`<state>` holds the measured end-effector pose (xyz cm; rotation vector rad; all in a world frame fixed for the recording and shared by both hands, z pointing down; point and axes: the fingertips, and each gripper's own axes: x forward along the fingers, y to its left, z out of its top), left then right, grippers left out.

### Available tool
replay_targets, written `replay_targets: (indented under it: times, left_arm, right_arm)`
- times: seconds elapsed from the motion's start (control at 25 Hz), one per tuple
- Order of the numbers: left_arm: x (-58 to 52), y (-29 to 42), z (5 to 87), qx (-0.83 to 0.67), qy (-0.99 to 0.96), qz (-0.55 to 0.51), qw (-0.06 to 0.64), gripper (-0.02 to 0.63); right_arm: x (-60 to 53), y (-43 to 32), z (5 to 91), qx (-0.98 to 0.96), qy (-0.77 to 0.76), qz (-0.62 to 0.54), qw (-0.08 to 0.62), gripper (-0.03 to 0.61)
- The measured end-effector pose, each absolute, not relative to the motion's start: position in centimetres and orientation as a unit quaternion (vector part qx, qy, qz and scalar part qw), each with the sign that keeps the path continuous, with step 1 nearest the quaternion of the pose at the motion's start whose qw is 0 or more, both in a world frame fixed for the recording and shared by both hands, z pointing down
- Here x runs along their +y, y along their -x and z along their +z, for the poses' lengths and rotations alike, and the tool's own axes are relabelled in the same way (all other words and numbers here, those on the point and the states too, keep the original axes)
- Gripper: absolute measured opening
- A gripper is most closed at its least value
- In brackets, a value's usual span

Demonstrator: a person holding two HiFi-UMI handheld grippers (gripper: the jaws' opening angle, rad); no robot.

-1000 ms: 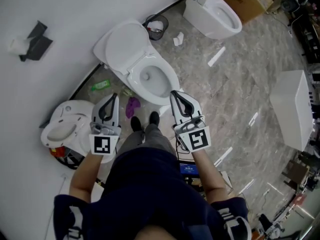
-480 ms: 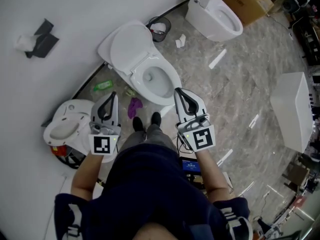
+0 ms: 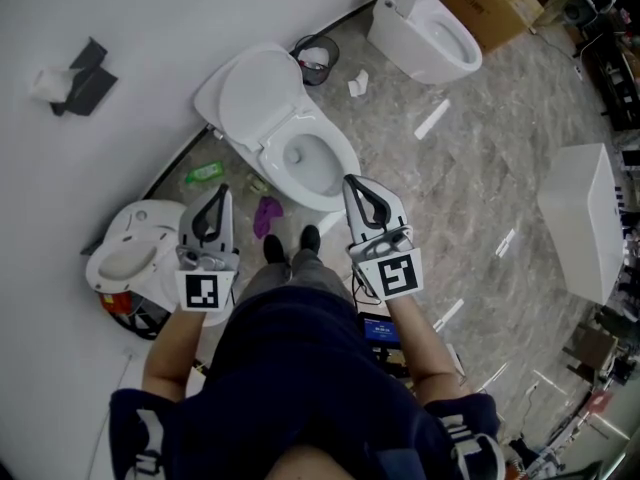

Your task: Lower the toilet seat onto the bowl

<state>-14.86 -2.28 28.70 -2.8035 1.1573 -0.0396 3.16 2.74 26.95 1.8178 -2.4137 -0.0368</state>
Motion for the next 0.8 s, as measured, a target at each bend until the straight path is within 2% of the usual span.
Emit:
replay_targets:
  times: [0.8]
  left_arm:
    - [-1.92, 14.88, 29.09, 0.384, 0.922, -0.011, 0.056, 0.025]
  right_arm:
    - [2.32, -2.37, 27.33, -0.801, -0.594, -0.017, 0.070, 0.018]
